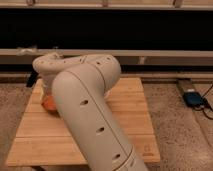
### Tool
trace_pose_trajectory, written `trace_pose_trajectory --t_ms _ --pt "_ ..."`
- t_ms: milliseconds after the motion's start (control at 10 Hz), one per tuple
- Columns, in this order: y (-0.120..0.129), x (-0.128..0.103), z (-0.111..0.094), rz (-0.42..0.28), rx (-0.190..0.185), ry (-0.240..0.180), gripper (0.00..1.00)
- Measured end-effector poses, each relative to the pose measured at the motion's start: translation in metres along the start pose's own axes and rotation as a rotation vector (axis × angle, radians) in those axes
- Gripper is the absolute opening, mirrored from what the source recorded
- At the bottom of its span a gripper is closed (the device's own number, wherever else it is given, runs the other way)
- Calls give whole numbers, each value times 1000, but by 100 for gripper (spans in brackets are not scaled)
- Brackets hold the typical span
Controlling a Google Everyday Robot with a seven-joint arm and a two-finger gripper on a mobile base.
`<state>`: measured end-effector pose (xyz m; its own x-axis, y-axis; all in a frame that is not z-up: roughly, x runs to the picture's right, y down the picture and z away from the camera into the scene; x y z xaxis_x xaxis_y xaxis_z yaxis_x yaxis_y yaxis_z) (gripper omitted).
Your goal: Move the arm in a circular motion
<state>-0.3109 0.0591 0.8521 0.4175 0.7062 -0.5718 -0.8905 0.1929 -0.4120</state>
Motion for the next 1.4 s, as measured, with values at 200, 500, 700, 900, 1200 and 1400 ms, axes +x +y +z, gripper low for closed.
trace_pose_trajectory --t_ms 200,500,700,900,1200,1400 --pt "0 0 0 0 0 0 80" --pt "0 0 0 0 0 0 80" --pt "0 0 0 0 0 0 80" --pt "0 0 0 0 0 0 80" --pt "0 0 0 1 1 0 80" --pt "1 1 -5 -12 29 -11 80"
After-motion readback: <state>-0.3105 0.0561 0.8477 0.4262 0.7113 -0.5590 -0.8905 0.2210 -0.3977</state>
